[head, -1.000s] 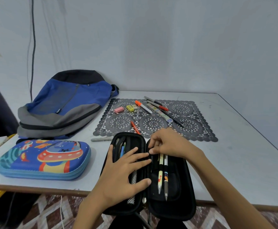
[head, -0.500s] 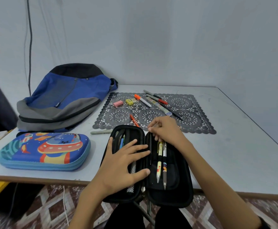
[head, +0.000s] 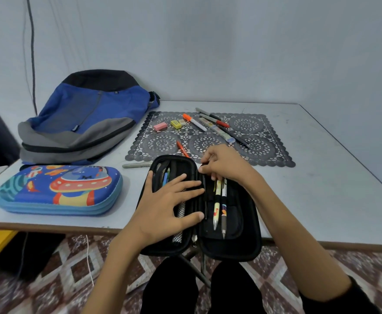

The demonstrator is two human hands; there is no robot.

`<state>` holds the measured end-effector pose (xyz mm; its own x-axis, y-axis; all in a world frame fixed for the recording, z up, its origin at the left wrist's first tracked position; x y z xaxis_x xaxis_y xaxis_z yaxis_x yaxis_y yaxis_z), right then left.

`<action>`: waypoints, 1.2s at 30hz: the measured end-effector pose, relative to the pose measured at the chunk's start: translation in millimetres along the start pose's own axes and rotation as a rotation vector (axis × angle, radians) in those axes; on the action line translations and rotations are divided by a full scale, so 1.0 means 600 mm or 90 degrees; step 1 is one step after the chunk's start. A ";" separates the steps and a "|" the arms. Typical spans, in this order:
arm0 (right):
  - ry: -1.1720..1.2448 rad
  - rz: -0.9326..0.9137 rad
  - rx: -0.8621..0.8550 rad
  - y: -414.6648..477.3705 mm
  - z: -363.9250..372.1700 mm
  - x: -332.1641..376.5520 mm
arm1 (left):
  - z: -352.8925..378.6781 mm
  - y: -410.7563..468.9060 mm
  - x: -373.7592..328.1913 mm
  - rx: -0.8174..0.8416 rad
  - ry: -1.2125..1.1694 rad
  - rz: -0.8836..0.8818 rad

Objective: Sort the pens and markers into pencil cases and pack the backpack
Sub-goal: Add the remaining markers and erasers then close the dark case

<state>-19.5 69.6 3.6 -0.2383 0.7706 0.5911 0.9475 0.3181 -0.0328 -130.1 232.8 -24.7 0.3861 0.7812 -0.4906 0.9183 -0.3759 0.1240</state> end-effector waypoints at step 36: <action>0.508 -0.047 -0.489 0.010 -0.121 -0.067 | 0.003 -0.005 0.004 -0.010 0.003 0.020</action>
<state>11.0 0.5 38.2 -0.3558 0.0990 0.9293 0.8826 -0.2913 0.3689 -131.9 234.8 -28.1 0.4156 0.7714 -0.4819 0.9068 -0.3926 0.1536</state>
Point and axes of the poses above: each hand's wrist, its own y-axis towards the middle knuckle, its own z-axis out of the palm, x = y × z, the point moved 2 cm from there along y, towards the middle knuckle, and after that the axes turned 7 degrees about -y, right-handed, at the moved point
